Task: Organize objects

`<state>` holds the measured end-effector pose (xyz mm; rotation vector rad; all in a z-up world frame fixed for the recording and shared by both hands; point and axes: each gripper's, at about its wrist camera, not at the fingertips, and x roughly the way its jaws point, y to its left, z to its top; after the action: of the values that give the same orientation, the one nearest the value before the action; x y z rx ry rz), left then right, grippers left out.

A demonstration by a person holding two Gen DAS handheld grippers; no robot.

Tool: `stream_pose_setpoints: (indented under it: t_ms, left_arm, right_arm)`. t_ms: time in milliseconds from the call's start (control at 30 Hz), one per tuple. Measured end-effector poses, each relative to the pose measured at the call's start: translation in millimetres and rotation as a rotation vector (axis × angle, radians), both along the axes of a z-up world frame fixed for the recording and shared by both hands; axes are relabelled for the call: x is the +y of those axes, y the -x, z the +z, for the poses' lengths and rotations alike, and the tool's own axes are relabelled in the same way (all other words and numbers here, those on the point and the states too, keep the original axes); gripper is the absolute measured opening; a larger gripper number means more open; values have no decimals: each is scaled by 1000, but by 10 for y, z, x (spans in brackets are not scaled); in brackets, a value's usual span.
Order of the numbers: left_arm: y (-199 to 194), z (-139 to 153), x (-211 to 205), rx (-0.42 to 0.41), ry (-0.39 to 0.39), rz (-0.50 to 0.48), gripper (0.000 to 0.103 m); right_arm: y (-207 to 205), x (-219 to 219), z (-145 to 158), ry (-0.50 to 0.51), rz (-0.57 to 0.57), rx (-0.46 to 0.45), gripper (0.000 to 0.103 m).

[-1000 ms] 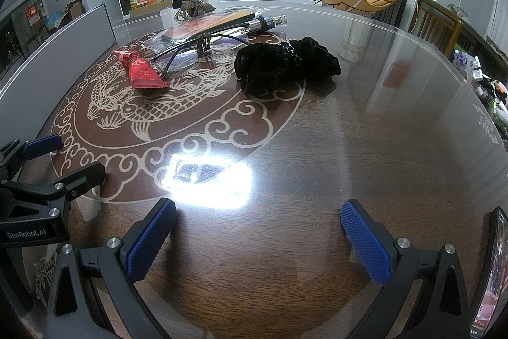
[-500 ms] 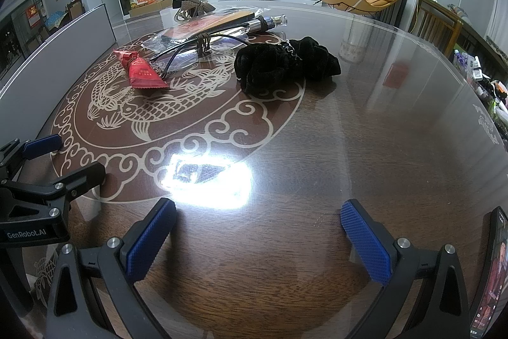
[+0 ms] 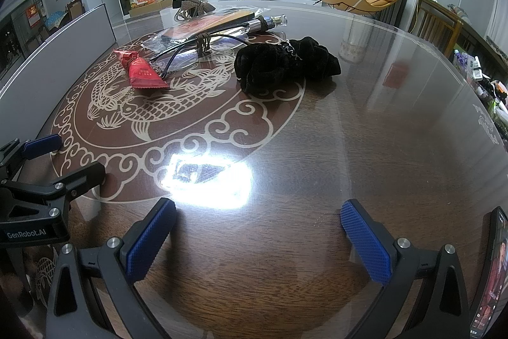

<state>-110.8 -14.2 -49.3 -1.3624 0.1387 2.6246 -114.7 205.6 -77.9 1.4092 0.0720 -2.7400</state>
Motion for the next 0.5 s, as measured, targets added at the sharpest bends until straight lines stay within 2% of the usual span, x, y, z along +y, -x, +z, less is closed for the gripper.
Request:
stream_pose_setpoints:
  t_ms: [500]
  left_arm:
    - [-1,-2,-3,0,0,-1,103]
  right_arm:
    - [2,-1,-2,0,-1,0,103]
